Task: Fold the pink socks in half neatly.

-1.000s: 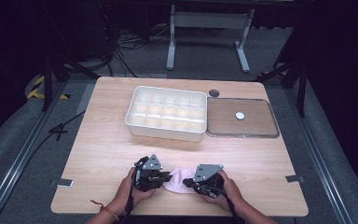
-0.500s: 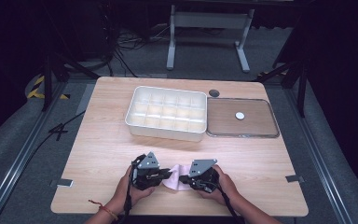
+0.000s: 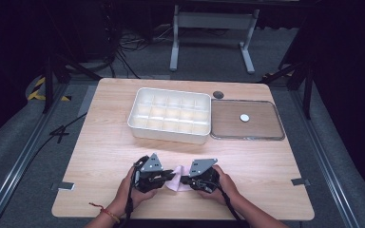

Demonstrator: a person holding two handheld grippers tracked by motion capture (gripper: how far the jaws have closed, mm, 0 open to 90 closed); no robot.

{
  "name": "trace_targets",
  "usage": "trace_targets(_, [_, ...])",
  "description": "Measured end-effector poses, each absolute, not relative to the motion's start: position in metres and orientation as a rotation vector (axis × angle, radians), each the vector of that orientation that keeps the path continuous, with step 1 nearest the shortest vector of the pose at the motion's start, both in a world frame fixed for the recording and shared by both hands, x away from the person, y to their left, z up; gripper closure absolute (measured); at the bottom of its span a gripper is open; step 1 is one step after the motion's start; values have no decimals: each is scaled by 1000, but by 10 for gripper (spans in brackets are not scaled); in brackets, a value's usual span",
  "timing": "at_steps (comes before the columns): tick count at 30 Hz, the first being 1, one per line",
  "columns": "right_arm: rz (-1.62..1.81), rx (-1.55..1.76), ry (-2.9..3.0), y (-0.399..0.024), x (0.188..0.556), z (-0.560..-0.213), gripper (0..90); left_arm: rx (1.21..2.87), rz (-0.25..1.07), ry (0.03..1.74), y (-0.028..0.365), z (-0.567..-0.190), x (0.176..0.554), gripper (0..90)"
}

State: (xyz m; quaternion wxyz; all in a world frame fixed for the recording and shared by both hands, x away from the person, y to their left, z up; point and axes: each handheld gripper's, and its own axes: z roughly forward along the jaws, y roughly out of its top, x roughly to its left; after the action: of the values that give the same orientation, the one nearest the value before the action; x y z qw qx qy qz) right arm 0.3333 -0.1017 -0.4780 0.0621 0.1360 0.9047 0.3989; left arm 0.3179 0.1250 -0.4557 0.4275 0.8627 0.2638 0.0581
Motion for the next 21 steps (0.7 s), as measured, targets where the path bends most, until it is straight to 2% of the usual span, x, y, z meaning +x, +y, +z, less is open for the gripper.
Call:
trace_targets(4, [1205, 431, 2695, -104, 331, -476, 822, 2150, 141, 674, 126, -457, 317, 834])
trace_targets(13, [1248, 499, 2613, -135, 332, -461, 854, 2154, 159, 682, 126, -458, 316, 834])
trace_targets(21, [1135, 472, 2691, -127, 330, -474, 879, 2151, 177, 676, 123, -456, 314, 833])
